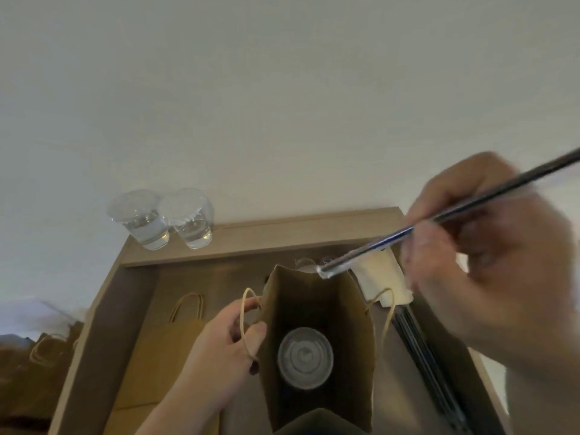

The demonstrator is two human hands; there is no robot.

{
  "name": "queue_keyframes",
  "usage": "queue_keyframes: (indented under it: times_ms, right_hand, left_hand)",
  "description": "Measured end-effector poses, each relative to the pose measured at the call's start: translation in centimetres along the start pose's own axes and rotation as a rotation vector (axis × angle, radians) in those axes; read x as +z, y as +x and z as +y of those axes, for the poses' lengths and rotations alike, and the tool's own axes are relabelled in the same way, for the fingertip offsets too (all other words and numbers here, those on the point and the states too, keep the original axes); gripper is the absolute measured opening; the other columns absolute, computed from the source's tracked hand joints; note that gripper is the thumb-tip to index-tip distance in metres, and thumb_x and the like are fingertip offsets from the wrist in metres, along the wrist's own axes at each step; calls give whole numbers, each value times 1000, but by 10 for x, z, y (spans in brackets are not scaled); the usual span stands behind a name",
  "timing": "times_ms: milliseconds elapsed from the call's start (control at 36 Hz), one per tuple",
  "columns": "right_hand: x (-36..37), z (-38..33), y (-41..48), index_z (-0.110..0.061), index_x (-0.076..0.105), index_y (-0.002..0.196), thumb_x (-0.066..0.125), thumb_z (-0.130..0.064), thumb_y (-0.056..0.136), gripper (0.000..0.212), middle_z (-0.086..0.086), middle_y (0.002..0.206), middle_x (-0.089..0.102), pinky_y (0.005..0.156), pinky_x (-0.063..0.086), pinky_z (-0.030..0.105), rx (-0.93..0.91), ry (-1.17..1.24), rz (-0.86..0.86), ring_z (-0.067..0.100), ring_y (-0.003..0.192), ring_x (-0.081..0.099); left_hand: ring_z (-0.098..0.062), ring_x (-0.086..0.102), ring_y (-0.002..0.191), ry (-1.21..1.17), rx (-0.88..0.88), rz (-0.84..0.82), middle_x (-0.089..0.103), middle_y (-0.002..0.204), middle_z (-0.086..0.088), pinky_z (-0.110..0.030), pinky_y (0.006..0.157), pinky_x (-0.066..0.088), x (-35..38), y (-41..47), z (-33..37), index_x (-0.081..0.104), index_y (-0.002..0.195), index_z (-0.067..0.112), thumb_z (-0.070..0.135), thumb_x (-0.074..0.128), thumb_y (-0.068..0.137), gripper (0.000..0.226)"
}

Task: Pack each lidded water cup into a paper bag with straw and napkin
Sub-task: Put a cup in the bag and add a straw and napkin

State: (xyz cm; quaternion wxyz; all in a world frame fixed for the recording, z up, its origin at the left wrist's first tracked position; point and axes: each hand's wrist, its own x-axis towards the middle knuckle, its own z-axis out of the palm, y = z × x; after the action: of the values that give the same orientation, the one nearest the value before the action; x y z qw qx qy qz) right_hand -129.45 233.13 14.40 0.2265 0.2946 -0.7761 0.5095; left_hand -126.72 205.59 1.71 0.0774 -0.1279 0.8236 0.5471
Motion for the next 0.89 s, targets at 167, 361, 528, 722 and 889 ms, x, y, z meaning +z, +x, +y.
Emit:
queue_keyframes:
  times_ms: [167,361,528,722,889]
  right_hand:
    - [35,34,-13,-55,46,123,65,-54,96,33,-32,109,53,79,49,15,132,-422,-478,-3,101,59]
    - [-91,96,52,-7,59,123,38,-2,114,24,1,96,58,84,50,24,329,-136,266,3,84,61]
    - [-19,110,28,-20,70,101,47,-8,97,26,-3,72,64,65,47,22,191,-28,462,14,67,60]
    - [75,271,-45,-42,69,113,63,-25,99,22,-14,122,65,95,50,27,724,-481,-371,10,114,62]
    - [84,331,-66,-24,45,157,67,-39,97,65,7,160,45,114,48,44,957,-634,-492,28,143,48]
  left_hand:
    - [-12,75,71,6,6,-3,78,83,4,-19,56,55,-4,-1,-4,63,117,45,26,62,104,23]
    - [-4,75,78,35,26,34,78,88,15,-12,55,53,-8,0,-6,62,114,46,25,64,103,24]
    - [5,71,81,47,44,36,74,90,25,-6,54,49,-4,0,-4,59,114,48,27,64,104,24]
    - [19,65,85,23,51,80,67,90,42,-1,56,46,-2,-5,-5,56,110,49,27,62,105,24]
    - [12,69,83,37,51,128,71,92,36,-4,56,49,0,-7,-5,59,112,47,21,63,103,28]
